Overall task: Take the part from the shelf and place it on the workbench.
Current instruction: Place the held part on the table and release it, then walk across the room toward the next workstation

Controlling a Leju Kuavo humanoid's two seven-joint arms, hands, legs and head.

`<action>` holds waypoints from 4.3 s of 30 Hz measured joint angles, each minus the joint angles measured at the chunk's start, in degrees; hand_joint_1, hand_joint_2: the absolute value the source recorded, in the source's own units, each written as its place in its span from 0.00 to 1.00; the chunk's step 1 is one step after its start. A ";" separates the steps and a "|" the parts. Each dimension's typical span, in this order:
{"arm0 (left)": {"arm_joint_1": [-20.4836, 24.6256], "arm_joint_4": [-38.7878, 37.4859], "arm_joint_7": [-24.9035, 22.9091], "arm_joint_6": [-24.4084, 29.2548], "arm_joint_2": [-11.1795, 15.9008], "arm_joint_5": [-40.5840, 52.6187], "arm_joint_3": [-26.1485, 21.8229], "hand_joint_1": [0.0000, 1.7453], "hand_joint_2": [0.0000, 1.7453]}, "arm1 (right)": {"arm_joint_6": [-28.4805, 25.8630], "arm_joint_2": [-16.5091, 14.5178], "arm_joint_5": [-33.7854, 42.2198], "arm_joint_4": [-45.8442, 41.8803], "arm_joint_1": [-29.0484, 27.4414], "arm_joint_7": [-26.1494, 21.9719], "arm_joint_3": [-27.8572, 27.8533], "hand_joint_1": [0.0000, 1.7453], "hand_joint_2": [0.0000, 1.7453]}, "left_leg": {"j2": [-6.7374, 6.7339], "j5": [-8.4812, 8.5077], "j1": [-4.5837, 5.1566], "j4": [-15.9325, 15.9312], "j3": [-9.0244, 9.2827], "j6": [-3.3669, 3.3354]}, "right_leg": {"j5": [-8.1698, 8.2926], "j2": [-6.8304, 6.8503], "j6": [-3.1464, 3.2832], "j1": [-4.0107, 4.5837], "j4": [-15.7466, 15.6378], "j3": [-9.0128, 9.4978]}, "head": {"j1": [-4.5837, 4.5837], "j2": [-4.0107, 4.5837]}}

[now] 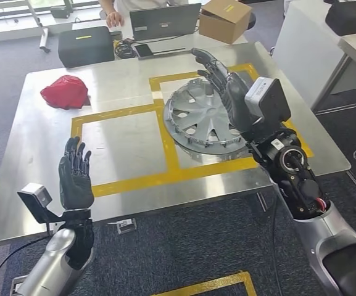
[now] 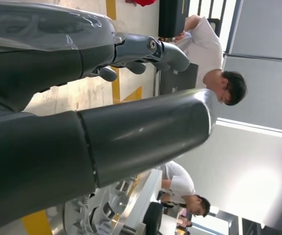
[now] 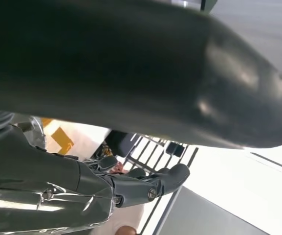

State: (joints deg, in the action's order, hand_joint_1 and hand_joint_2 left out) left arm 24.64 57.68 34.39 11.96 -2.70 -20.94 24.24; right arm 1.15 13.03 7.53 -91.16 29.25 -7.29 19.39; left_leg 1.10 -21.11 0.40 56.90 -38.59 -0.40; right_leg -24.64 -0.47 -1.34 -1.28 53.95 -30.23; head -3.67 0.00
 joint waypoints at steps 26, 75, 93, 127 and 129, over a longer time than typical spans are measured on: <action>-0.19 1.01 -0.01 -0.11 -0.07 -0.15 -0.17 0.00 0.00 | 0.10 -0.14 -0.04 -0.02 -0.21 -0.08 -0.25 0.00 0.00 | -0.86 1.06 -0.08 -3.09 3.06 -1.10 | -2.40 0.07 -2.32 0.21 0.65 2.29 | -1.11 0.00; -2.88 7.78 -3.20 2.99 1.69 0.34 -0.47 0.00 0.00 | 2.35 -1.36 -0.13 -0.88 0.59 1.18 -0.37 0.00 0.00 | -0.94 -3.82 0.31 -3.79 9.07 -2.03 | 5.56 0.44 -1.26 0.54 0.15 -6.37 | 0.78 0.00; -3.88 8.94 -3.85 3.40 2.03 0.57 -0.78 0.00 0.00 | 2.40 -1.40 -0.06 -1.05 0.10 1.13 -0.50 0.00 0.00 | -1.00 -4.43 -0.40 5.33 -1.79 0.67 | 0.13 0.51 -0.04 -0.21 0.80 -0.12 | 0.29 0.00; -4.62 11.26 -5.40 3.49 2.93 0.90 -0.94 0.00 0.00 | 2.40 -1.45 -0.20 -1.89 0.07 2.09 -0.75 0.00 0.00 | -1.02 -7.98 -0.61 17.10 -4.61 1.21 | 2.79 0.55 0.51 0.10 1.73 -4.86 | 0.67 0.00; -4.52 11.26 -5.41 3.45 3.00 0.90 -0.94 0.00 0.00 | 2.39 -1.45 -0.40 -1.92 0.04 2.14 -0.80 0.00 0.00 | -0.99 -4.68 -0.53 15.70 -1.02 0.64 | 4.51 0.48 0.37 0.27 1.76 -6.91 | 0.73 0.00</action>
State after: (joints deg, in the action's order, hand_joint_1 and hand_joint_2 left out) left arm 20.12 68.94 28.98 15.41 0.29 -20.04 23.30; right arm 3.55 11.58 7.13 -93.08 29.29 -5.16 18.58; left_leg 0.11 -25.78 -0.14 72.59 -39.61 0.24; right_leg -20.12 0.01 -0.97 -1.01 55.70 -37.14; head -2.94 0.00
